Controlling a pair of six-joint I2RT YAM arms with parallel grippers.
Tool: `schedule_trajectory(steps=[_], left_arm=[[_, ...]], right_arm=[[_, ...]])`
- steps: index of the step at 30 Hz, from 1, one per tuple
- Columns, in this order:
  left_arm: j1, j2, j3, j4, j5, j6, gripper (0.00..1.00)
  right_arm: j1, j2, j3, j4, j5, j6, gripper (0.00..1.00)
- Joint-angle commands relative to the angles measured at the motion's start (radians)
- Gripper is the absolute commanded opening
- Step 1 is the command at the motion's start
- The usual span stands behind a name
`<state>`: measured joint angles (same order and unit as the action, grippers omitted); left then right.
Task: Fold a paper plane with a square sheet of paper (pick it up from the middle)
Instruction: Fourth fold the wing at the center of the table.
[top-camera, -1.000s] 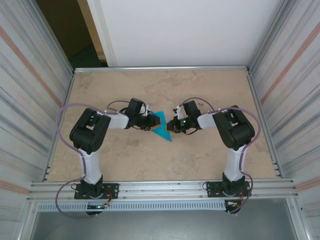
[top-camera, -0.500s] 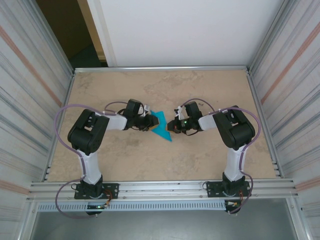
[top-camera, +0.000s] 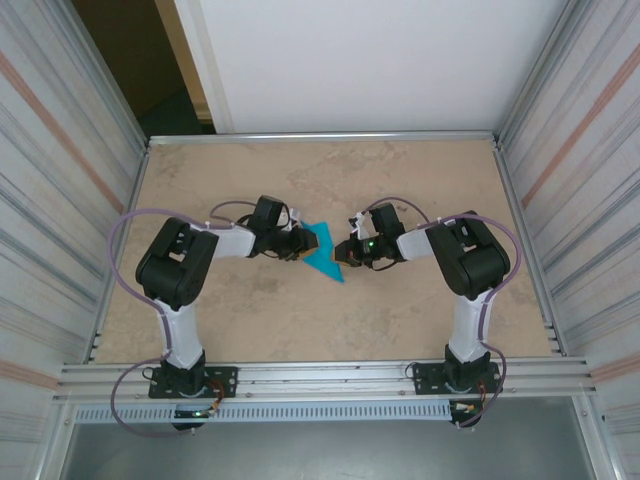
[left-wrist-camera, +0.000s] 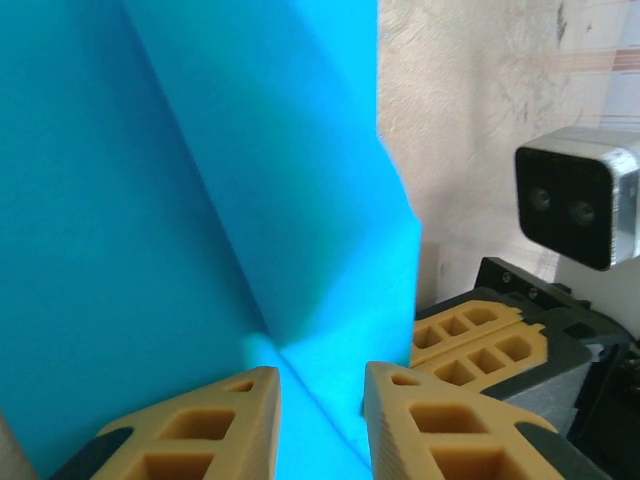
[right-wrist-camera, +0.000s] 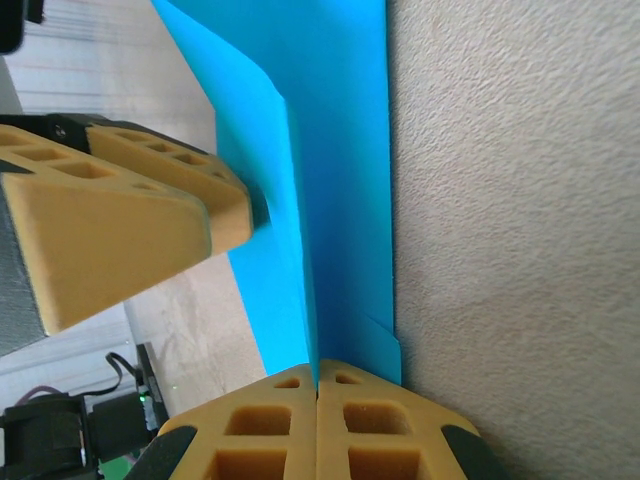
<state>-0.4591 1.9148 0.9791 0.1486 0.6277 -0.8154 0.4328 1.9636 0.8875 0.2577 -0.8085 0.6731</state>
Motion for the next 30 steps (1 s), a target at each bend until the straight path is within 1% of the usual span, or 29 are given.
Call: schedule_trajectory(steps=[1, 3, 9, 15, 23, 30], left_arm=[[-0.002, -0.041, 0.016, 0.056, 0.033, -0.004, 0.26], [-0.002, -0.048, -0.001, 0.102, 0.046, -0.013, 0.23], [-0.004, -0.016, 0.002, 0.112, 0.061, -0.011, 0.19], [-0.012, 0.024, 0.027, 0.087, 0.058, 0.002, 0.17], [-0.013, 0.065, 0.059, 0.042, 0.049, 0.019, 0.16], [-0.018, 0.098, 0.091, -0.054, 0.017, 0.037, 0.16]], right_arm=[[-0.008, 0.053, -0.017, -0.155, 0.056, 0.0, 0.05], [-0.008, 0.058, -0.013, -0.168, 0.061, -0.001, 0.04], [-0.009, 0.065, -0.007, -0.186, 0.071, -0.006, 0.04], [-0.009, 0.069, -0.005, -0.196, 0.079, -0.01, 0.04], [-0.009, 0.07, -0.007, -0.198, 0.085, -0.013, 0.04], [-0.007, 0.071, -0.011, -0.196, 0.086, -0.012, 0.04]])
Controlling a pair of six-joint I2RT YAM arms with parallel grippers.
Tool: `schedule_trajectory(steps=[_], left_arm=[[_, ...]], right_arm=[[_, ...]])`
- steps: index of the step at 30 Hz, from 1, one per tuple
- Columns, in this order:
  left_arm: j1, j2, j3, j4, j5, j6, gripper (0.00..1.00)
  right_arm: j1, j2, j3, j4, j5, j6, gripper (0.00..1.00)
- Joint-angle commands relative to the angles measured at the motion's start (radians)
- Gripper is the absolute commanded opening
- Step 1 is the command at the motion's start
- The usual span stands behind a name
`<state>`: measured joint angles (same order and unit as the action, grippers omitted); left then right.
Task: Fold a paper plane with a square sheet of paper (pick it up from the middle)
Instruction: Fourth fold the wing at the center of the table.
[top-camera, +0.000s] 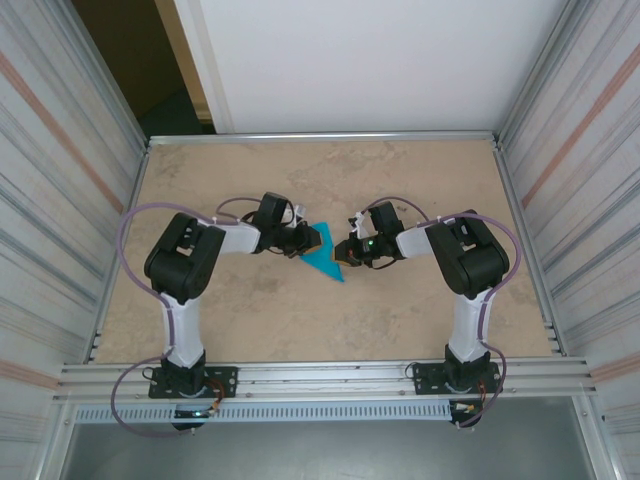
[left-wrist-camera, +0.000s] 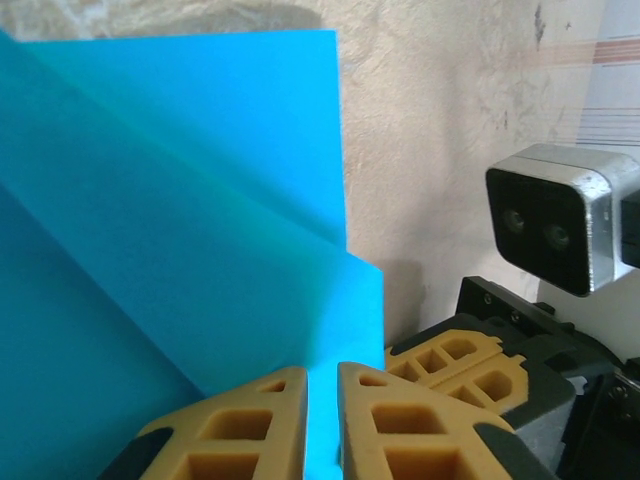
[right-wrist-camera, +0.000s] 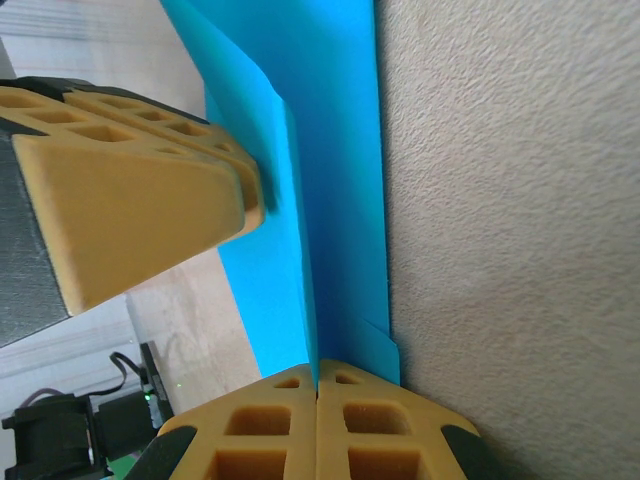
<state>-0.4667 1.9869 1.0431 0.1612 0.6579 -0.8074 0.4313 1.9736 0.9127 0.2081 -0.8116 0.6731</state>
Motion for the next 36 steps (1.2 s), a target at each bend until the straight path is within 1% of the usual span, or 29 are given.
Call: schedule_trajectory(steps=[1, 8, 16, 17, 24, 28, 31, 34, 36], left_arm=[[-0.01, 0.031, 0.031, -0.084, -0.016, 0.033, 0.16], [-0.01, 0.06, 0.043, -0.164, -0.046, 0.045, 0.16], [-0.014, 0.102, 0.083, -0.337, -0.115, 0.083, 0.15], [-0.015, 0.134, 0.09, -0.353, -0.12, 0.086, 0.14], [-0.019, 0.178, 0.107, -0.382, -0.133, 0.085, 0.14], [-0.019, 0.18, 0.112, -0.393, -0.137, 0.086, 0.14], [-0.02, 0.179, 0.113, -0.401, -0.139, 0.085, 0.14], [-0.019, 0.18, 0.124, -0.418, -0.141, 0.086, 0.14], [-0.02, 0.179, 0.126, -0.421, -0.142, 0.085, 0.14]], right_arm=[[-0.007, 0.061, -0.036, -0.147, 0.089, -0.012, 0.04], [-0.006, 0.05, -0.033, -0.148, 0.088, -0.01, 0.07], [-0.009, -0.011, -0.022, -0.158, 0.074, -0.002, 0.19], [-0.009, -0.022, -0.02, -0.154, 0.07, 0.003, 0.21], [-0.021, -0.137, -0.051, -0.141, 0.041, 0.045, 0.3], [-0.034, -0.234, -0.071, -0.154, 0.052, 0.058, 0.31], [-0.026, -0.283, -0.047, -0.221, 0.087, 0.028, 0.3], [0.016, -0.287, 0.003, -0.315, 0.144, -0.025, 0.26], [0.048, -0.266, 0.038, -0.352, 0.182, -0.048, 0.21]])
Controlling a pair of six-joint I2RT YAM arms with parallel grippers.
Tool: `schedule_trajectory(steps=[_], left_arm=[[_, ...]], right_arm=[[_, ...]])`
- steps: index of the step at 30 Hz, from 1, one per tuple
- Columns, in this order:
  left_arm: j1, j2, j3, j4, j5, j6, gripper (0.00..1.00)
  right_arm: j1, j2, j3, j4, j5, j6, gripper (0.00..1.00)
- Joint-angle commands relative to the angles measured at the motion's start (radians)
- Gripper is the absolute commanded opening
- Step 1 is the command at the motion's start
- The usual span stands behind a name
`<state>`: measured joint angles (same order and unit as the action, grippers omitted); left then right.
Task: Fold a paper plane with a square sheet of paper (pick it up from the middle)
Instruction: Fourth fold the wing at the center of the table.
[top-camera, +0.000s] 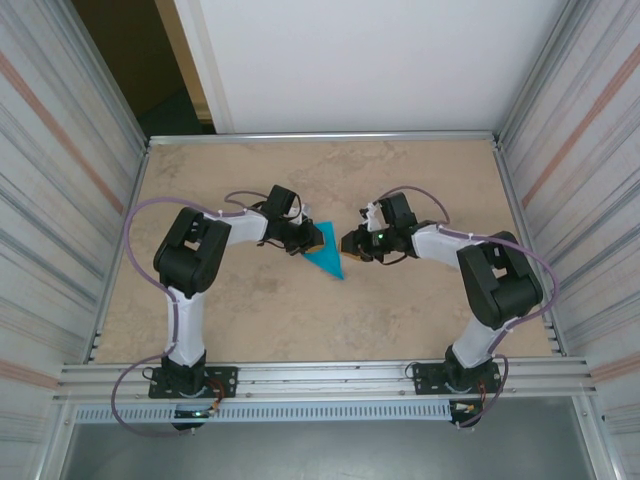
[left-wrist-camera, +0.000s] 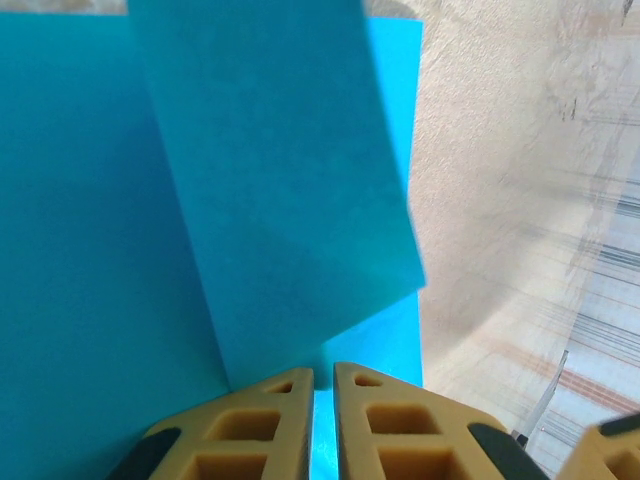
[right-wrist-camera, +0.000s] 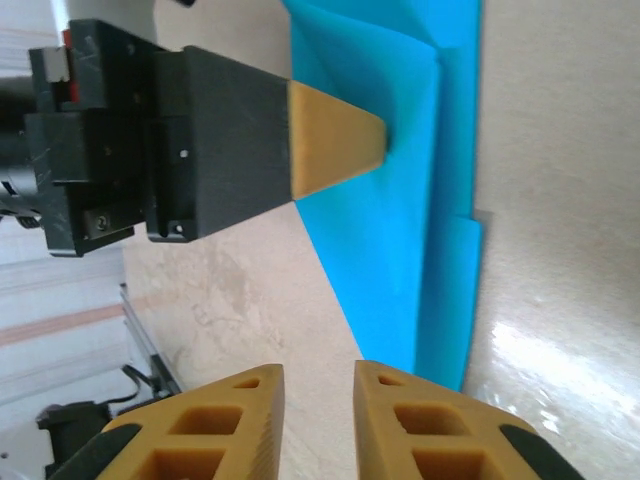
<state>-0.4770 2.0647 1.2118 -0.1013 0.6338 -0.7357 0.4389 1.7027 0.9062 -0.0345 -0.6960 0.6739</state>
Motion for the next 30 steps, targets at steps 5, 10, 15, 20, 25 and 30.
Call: schedule_trajectory(steps=[5, 10, 15, 20, 25, 30], left_arm=[[-0.009, 0.103, -0.039, -0.167, -0.117, 0.014, 0.14], [-0.009, 0.103, -0.038, -0.176, -0.118, 0.017, 0.14], [-0.009, 0.103, -0.035, -0.178, -0.114, 0.018, 0.14], [-0.008, 0.103, -0.031, -0.188, -0.115, 0.018, 0.15], [-0.009, 0.112, -0.021, -0.203, -0.117, 0.015, 0.15], [-0.009, 0.118, -0.011, -0.22, -0.117, 0.01, 0.15]], right_arm=[[0.089, 0.078, 0.099, -0.132, 0.097, -0.058, 0.12], [0.104, 0.137, 0.135, -0.146, 0.101, -0.065, 0.11], [0.103, 0.165, 0.136, -0.145, 0.092, -0.059, 0.11], [0.095, 0.176, 0.116, -0.131, 0.079, -0.046, 0.1], [0.09, 0.187, 0.102, -0.125, 0.072, -0.039, 0.1], [0.086, 0.197, 0.088, -0.122, 0.068, -0.034, 0.1]])
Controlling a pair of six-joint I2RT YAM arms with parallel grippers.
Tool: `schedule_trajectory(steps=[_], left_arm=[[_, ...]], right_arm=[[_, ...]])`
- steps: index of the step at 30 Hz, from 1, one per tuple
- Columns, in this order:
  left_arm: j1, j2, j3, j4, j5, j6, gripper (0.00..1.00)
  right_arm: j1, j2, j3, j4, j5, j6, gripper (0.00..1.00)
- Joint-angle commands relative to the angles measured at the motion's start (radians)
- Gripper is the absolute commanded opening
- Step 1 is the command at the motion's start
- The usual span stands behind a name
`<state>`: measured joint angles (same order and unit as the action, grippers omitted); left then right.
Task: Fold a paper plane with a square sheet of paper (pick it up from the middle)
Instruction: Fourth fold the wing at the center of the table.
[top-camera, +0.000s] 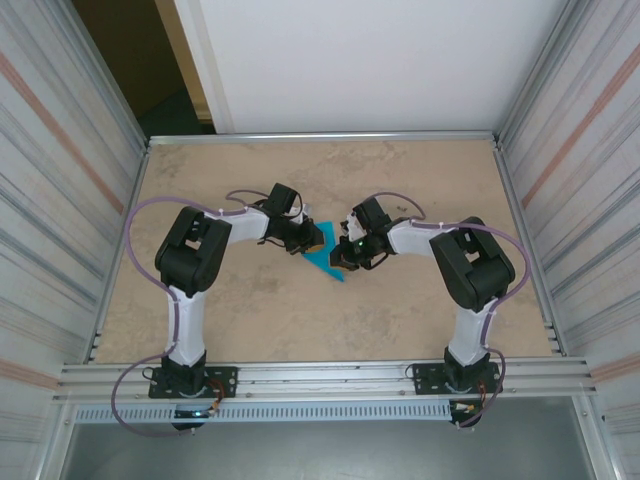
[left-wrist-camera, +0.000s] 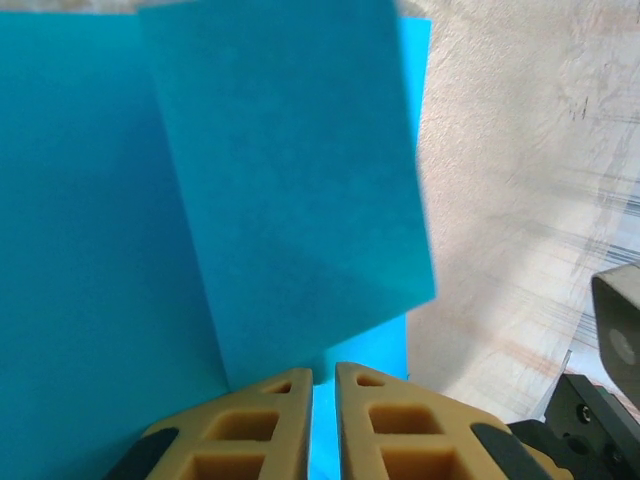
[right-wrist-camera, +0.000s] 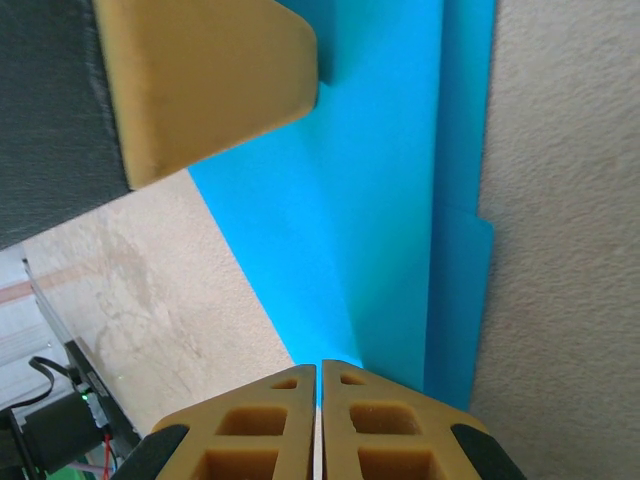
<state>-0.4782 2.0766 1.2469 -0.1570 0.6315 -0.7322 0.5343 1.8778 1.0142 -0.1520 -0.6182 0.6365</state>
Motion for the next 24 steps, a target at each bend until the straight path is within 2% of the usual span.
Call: schedule_trajectory(steps=[1, 13, 24], left_arm=[[-0.008, 0.108, -0.045, -0.17, -0.117, 0.007, 0.16], [-0.008, 0.108, -0.037, -0.196, -0.124, 0.003, 0.18], [-0.008, 0.083, -0.022, -0.199, -0.112, 0.007, 0.19]], right_arm=[[-0.01, 0.023, -0.023, -0.003, -0.01, 0.005, 0.1], [-0.015, 0.037, -0.043, 0.025, -0.061, 0.02, 0.12], [-0.038, -0.061, -0.101, 0.091, -0.11, 0.04, 0.16]])
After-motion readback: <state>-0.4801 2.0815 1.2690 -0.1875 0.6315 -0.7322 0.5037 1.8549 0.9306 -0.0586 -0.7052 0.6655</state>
